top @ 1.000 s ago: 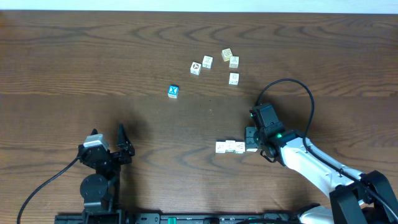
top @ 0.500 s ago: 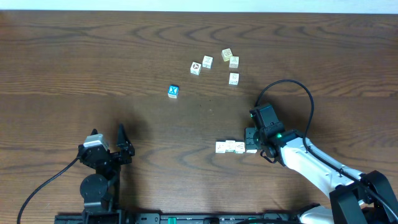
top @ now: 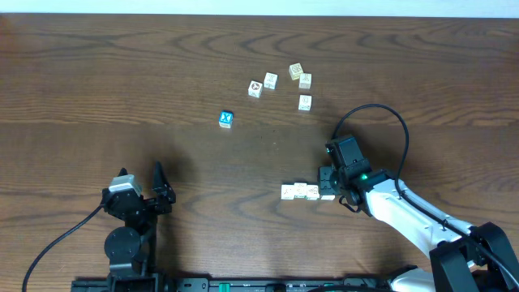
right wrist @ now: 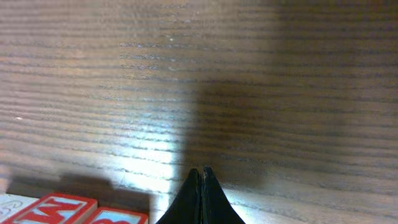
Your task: Lift 4 blocks
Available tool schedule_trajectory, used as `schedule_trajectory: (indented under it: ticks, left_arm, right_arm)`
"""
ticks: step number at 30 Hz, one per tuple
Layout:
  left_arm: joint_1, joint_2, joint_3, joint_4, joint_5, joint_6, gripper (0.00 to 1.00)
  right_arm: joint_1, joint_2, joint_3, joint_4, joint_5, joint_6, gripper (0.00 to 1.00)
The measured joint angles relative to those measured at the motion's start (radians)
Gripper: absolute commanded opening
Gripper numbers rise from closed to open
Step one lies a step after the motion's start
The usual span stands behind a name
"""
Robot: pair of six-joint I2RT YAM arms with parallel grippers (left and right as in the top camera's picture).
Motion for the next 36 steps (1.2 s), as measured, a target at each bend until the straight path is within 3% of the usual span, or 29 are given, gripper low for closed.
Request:
schedule_trajectory:
  ticks: [8, 20, 36]
  left_arm:
    - [0.000, 0.000, 0.000, 0.000, 0.000, 0.000, 0.74]
    - [0.000, 0.000, 0.000, 0.000, 0.000, 0.000, 0.74]
    - [0.000, 0.000, 0.000, 0.000, 0.000, 0.000, 0.74]
  right_arm:
    - [0.000, 0.000, -0.001, 0.057, 0.018, 0.000, 0.01]
    - [-0.058, 0.000, -0.001, -0.084, 0.106, 0.077, 0.01]
    - [-0.058, 0.000, 0.006, -0.125, 0.027, 0.097, 0.01]
